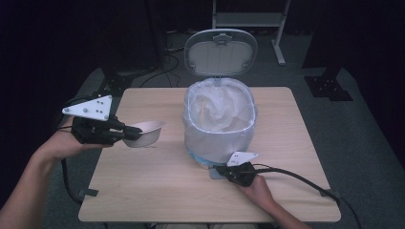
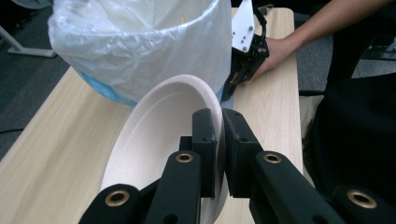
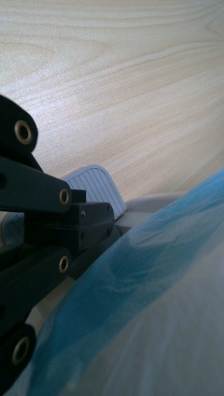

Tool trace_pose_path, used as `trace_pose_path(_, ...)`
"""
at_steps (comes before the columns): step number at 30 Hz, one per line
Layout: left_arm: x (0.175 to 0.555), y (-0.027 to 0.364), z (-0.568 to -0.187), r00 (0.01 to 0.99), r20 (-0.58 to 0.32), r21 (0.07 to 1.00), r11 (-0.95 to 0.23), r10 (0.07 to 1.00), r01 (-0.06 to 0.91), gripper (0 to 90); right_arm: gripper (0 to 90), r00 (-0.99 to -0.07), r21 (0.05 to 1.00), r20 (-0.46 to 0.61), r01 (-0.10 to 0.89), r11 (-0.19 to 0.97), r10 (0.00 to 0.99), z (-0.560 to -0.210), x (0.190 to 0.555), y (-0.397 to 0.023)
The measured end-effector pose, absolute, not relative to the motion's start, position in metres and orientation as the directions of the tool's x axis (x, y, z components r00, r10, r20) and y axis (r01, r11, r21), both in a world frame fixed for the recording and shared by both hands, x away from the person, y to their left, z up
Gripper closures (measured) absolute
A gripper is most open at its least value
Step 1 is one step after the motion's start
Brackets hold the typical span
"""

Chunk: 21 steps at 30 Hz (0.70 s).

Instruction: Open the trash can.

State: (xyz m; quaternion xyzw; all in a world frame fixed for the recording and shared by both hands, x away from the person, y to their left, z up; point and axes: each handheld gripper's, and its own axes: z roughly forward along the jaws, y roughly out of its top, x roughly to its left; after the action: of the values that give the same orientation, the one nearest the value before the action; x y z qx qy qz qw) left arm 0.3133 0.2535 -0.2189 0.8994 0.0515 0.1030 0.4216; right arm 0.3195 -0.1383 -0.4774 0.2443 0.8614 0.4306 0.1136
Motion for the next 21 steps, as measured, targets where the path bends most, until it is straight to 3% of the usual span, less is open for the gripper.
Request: trace_pose_path(21,0.321,0.239,-0.18,0.967,0.195,0.761,-0.647,0.163,-0.045,84.4,90.0,-0.856,0.798,0.019,0.324,0.508,0.516,-0.477,0.32,-0.139)
